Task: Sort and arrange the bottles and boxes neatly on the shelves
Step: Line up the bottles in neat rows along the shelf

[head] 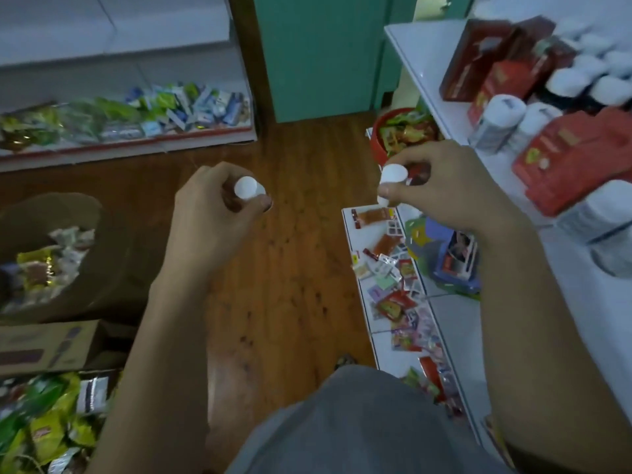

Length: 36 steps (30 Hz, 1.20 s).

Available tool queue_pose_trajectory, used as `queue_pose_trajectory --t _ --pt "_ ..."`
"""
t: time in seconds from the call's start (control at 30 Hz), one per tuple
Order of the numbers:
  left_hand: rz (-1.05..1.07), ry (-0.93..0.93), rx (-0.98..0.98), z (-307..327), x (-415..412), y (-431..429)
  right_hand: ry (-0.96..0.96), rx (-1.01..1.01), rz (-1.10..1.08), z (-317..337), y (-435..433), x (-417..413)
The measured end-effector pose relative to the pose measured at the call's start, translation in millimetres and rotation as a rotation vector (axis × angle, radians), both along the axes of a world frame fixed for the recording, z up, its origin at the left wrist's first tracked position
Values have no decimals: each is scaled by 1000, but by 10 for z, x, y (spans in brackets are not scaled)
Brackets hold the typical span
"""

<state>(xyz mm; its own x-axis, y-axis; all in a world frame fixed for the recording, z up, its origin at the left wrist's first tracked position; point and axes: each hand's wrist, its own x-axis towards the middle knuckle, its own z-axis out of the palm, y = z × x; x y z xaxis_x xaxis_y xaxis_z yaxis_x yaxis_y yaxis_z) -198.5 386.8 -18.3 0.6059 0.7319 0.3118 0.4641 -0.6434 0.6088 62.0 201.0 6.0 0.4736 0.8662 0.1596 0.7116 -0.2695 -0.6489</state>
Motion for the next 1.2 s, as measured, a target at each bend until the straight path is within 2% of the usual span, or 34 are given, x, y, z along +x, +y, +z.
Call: queue_pose_trajectory --t 0.2,0.37,0.57,0.67,0.83,1.0,1.2 --pt "-34 50 -69 -154 900 688 10 -7 -97 -145 678 822" --pt "-148 102 -78 -248 1833 1311 33 -58 -184 -369 1024 1311" --pt "-279 60 -102 -290 2965 2231 45 56 -388 -402 1700 1963" --pt "-390 45 -94 -173 3497 2779 32 135 -543 -359 2190 2280" --pt "-572 29 -90 154 4377 3573 8 136 -702 -215 2820 2779" --pt "-753 51 -97 199 5234 3774 15 149 -960 -268 2936 3155" --pt "-961 78 -69 53 6235 3638 87 79 -1154 -487 2806 3661"
